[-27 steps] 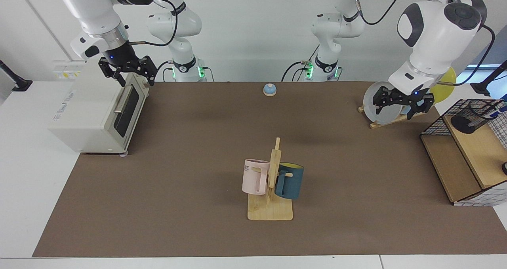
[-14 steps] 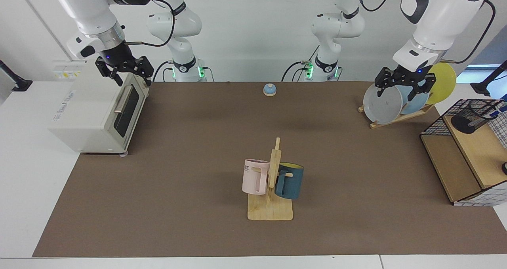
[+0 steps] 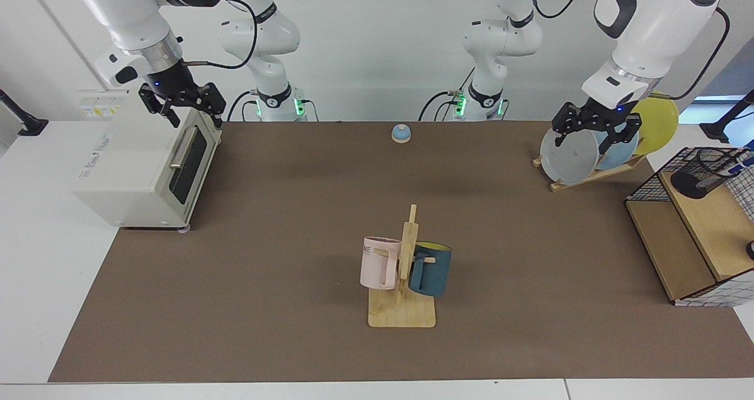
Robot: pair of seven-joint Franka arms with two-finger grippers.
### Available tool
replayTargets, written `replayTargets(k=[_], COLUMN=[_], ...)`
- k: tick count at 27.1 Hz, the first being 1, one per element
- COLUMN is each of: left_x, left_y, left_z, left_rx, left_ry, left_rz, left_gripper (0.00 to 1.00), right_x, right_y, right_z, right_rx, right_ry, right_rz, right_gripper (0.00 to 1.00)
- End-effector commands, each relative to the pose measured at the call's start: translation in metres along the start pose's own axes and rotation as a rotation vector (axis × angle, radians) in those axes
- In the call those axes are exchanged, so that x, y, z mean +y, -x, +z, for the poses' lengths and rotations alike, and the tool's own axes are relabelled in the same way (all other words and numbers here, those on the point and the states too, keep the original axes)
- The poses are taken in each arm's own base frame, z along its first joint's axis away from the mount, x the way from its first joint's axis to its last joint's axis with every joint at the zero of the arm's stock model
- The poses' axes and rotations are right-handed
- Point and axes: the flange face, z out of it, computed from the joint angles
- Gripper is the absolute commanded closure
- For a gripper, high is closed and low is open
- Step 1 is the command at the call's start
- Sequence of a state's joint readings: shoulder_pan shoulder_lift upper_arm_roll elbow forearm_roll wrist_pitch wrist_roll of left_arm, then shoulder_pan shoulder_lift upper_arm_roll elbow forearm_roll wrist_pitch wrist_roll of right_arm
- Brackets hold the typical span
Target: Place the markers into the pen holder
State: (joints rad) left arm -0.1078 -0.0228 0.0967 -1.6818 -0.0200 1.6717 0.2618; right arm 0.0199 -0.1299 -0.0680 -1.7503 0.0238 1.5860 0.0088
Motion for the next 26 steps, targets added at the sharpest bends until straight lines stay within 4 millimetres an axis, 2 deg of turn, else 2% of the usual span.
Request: replayTargets(k=[1,8,13,22,26], left_x=[-0.0015,0.0026,0.0050,0.0035,0.0019], left_y=[0.0065,0.0069,0.0087,0.0111,0.0104], left_z=[-0.0003,0.0005,0.0018,0.0053,0.0008], left_rx=[0.010,0.002,-0.020,-0.052,-0.066], left_ry=[0.008,0.015,0.021,0.015,0.000], left_rz=[-0.012,-0.020,-0.107,-0.115,-0.111], left_gripper=[0.00,0.00,0.00,0.00,0.00], right_x=[-0.0048,-0.0066,-0.0066,-0.0066,-0.0066], right_y=[0.0055,0.0055,0.0055,0.0055,0.0055], right_z=[-0.0022,-0.0022,-0.0022,-0.0022,-0.0022], right_rx=[0.005,0.005,0.005,0.005,0.005], right_ry=[-0.018,-0.020,-0.020,-0.020,-0.020], right_rz=[0.002,-0.001,-0.001,-0.001,-0.001], right_gripper=[0.00,0.00,0.00,0.00,0.00])
